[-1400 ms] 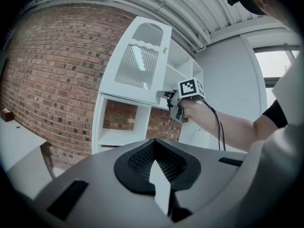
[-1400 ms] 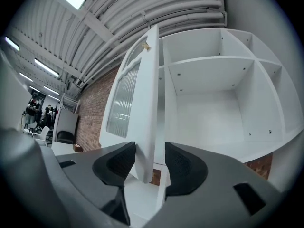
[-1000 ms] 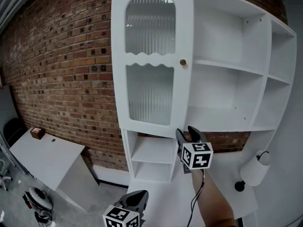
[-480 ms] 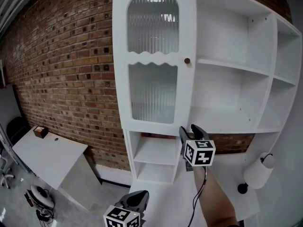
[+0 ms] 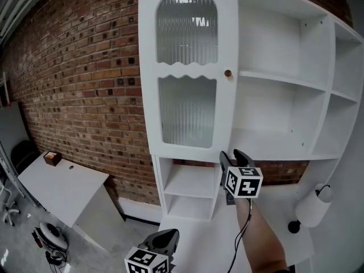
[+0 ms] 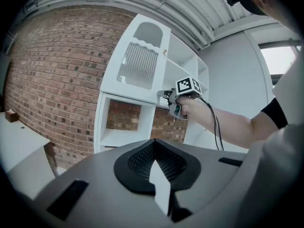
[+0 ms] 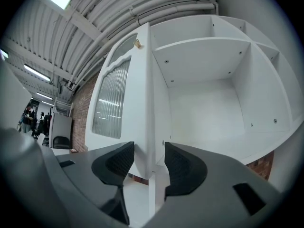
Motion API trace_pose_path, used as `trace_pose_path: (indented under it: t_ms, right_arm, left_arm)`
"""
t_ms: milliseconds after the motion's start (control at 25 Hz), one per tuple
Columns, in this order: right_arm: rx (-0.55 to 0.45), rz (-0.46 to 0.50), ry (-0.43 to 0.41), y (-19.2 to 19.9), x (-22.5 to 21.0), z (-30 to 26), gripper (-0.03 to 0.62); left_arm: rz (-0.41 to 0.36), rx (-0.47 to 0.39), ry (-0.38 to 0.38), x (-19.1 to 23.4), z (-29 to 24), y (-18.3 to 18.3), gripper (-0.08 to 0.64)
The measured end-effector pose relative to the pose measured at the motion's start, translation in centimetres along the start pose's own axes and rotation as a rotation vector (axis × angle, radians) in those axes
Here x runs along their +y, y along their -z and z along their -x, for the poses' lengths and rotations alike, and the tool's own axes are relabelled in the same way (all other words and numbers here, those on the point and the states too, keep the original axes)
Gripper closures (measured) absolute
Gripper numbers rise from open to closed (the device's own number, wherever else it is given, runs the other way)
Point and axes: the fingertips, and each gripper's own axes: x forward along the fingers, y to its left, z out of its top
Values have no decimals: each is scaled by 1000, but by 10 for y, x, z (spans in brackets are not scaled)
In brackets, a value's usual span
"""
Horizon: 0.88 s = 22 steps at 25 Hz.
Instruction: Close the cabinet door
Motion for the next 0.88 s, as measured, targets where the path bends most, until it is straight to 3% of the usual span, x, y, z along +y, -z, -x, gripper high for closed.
trace_pose_path:
  t_ms: [400, 520, 680, 880]
  right_arm:
    - [-30, -8, 52, 1, 5, 54, 395]
    - [-24, 3, 48, 1, 20, 79, 436]
    - [-3, 23, 39, 7, 46, 116, 540]
    - [12, 16, 39, 18, 81, 163, 555]
  left_arm:
    - [-14, -6, 14, -4, 30, 1, 554]
    - [-20, -7, 27, -10, 43, 1, 552]
    - [-25, -11, 49, -17, 63, 1, 554]
    - [-35, -24, 75, -20, 94, 5, 554]
